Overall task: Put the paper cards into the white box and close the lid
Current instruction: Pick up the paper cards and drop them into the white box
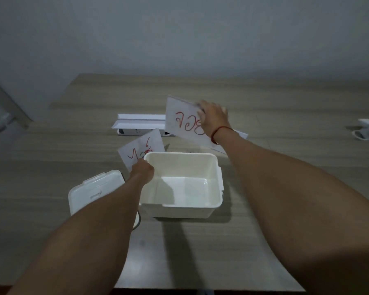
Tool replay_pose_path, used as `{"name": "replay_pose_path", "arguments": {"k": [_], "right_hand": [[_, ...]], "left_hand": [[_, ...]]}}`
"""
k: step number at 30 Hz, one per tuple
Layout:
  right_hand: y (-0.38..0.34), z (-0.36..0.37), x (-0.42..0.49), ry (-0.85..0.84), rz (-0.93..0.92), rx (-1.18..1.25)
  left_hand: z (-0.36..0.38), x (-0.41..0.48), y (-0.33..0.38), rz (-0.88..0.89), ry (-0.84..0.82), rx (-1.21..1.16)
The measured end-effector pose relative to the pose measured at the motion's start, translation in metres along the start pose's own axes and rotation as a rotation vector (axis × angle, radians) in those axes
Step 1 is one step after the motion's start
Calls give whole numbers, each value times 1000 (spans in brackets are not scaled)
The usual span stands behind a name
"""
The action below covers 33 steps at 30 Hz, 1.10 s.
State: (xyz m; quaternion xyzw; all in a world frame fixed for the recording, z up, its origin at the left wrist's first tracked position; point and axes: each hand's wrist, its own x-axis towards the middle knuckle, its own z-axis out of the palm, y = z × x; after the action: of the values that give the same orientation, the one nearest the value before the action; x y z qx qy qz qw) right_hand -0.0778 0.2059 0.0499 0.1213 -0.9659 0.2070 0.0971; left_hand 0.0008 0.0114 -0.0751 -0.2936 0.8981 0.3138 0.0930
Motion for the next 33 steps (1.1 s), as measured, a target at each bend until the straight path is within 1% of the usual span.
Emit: {"name": "replay_pose_path", "arguments": {"k": [2, 4, 7, 10, 15, 18, 20, 21, 23, 25, 26, 27, 28, 29, 31, 33], "right_hand": [[1, -7, -6, -81, 21, 37], [5, -4, -21, -206, 53, 50], [6, 6, -40, -346, 53, 1], [-9, 8, -42, -401, 42, -3], [-15, 21, -47, -492, 126, 134], [-14, 33, -67, -580, 155, 162], [-13, 41, -80, -660, 161, 133], [-12, 46, -85, -720, 151, 102], [-10, 55, -92, -902, 159, 66], [-10, 60, -97, -1114, 252, 95], [-9, 62, -97, -1153, 281, 93], [-6, 65, -96, -1137, 287, 96], [-4, 66, -94, -1071, 286, 114], [-1, 68, -90, -957, 283, 141], [7, 70, -81, -651, 258, 97], [15, 71, -69, -397, 232, 7]], "left_hand": [[-2, -1, 1, 8, 6, -10], [-3, -2, -2, 37, 4, -22], [-4, -3, -6, 62, -22, -40], [-7, -3, -8, 60, -32, -59], [-8, -1, -11, 67, -72, -109], [-9, 0, -12, 66, -82, -127], [-9, 0, -12, 65, -87, -141], [-9, -1, -12, 64, -91, -148], [-8, -2, -11, 60, -92, -159], [-7, -3, -11, 53, -92, -176], [-7, -3, -10, 54, -97, -178], [-5, -3, -9, 57, -100, -175], [-5, -2, -7, 56, -101, -174], [-3, 1, -5, 53, -99, -174], [-1, 6, 2, 54, -56, -166], [-3, 16, 8, 54, 79, -155]]}}
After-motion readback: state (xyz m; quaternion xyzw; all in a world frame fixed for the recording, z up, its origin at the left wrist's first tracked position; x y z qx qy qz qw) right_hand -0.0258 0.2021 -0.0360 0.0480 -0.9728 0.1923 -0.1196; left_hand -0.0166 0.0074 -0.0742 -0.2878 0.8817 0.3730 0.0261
